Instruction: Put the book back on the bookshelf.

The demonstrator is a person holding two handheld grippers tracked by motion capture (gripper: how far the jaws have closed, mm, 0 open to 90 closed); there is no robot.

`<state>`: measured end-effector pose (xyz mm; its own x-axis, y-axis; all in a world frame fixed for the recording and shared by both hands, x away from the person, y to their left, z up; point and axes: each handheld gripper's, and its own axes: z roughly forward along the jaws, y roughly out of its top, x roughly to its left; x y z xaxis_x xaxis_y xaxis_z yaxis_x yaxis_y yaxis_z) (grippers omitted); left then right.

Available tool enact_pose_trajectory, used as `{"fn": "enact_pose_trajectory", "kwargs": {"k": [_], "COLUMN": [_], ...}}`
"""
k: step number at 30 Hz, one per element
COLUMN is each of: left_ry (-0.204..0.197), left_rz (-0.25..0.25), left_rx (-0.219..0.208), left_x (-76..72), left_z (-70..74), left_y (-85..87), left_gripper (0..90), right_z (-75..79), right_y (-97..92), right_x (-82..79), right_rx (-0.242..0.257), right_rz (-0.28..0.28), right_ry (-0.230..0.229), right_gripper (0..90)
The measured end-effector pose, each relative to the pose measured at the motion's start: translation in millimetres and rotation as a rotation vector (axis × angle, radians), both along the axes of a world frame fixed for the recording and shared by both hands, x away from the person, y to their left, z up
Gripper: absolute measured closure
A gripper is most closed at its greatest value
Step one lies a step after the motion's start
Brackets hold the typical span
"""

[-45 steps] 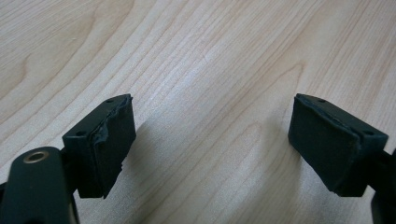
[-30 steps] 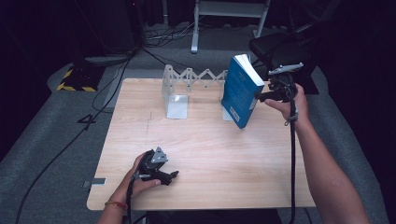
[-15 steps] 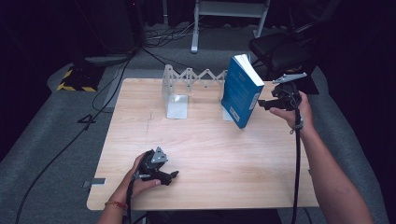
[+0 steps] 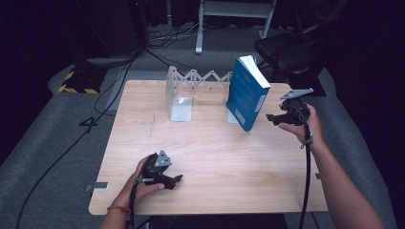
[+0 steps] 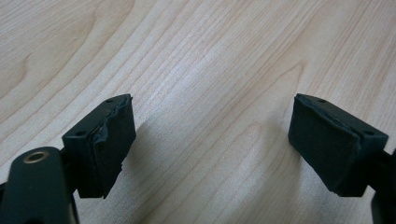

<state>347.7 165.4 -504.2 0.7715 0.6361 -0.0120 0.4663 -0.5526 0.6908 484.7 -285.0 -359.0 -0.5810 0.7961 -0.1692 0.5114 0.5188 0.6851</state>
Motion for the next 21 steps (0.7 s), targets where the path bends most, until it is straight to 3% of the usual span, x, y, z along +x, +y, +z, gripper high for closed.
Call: {"fn": "enact_pose_trajectory", "kwargs": {"k": [11,21], "left_ry": [0.001,0.003], "left_rz": [0.002,0.003], "left_rx": [0.0,-0.002], "left_x": [-0.2,-0.4], "left_z": [0.0,0.0], "left_y": [0.0,-0.2], "left_gripper": [15.3,15.3], "right_z": [-29.6,-54.5], "right_y": [-18.0,-24.5], "right_x": [-17.8,-38.6], "right_rx": [0.024,-0.003], "right_rz": [0.026,0.067], "right_ry": [0.017,0.01], "right_gripper": [29.7,29.5]}}
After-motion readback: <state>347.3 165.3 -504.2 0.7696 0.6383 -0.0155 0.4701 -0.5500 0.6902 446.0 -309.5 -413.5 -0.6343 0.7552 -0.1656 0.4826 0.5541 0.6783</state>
